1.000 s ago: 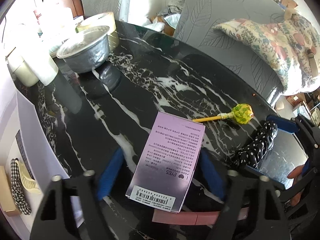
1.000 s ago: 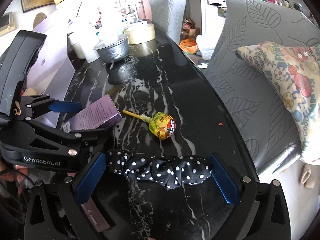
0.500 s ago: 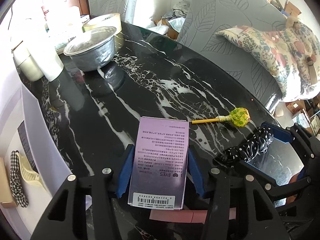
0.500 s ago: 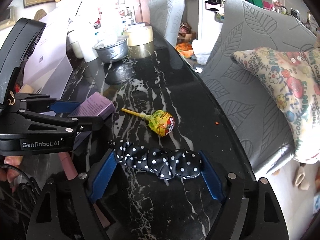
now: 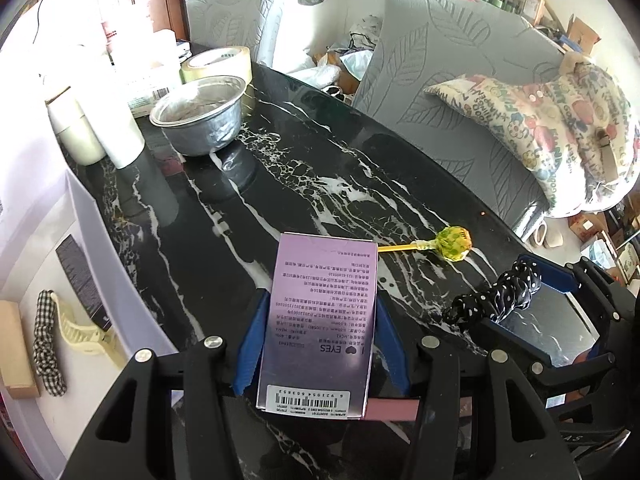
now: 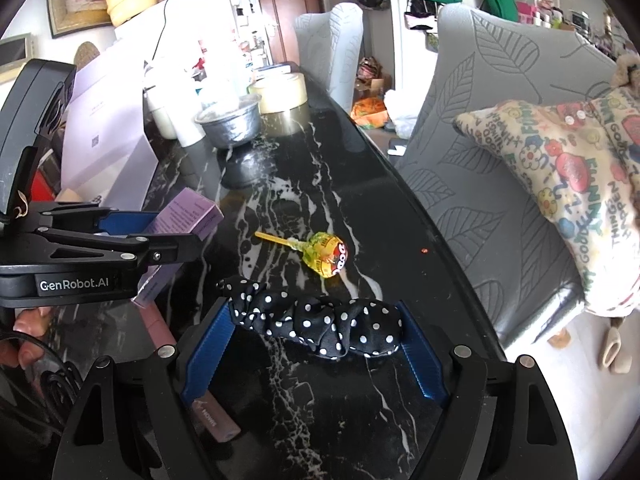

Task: Organize rigid objects
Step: 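Grasp the purple box with the left tool while the right tool grasps the polka-dot scrunchie, then carry the purple box in the left tool and scrunchie in the right tool toward the white box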

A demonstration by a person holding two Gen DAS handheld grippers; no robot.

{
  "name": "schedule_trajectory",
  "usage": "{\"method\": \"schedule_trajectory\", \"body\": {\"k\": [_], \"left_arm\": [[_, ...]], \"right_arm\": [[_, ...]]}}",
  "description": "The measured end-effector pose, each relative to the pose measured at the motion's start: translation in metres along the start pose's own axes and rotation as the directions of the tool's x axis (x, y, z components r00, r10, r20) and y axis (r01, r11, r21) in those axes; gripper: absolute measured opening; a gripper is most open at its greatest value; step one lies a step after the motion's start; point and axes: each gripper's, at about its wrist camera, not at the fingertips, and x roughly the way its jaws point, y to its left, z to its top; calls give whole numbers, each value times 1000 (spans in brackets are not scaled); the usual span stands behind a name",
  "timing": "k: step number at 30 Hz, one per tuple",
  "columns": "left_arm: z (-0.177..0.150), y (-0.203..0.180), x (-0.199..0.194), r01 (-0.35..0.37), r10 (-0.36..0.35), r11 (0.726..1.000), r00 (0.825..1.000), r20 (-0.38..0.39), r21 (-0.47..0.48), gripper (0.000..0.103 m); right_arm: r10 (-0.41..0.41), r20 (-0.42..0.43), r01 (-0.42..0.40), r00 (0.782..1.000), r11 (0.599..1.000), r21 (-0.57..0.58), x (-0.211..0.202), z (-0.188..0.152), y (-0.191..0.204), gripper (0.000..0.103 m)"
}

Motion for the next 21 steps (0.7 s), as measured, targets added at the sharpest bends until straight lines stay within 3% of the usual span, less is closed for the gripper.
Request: {"method": "schedule_trajectory", "body": {"k": [21], "left_arm": [[-44,10,-80,-71,79,995,992,101,-74,52]], "right_arm": [[74,67,-68,995,994,-87,-49,-7,37,82]]}}
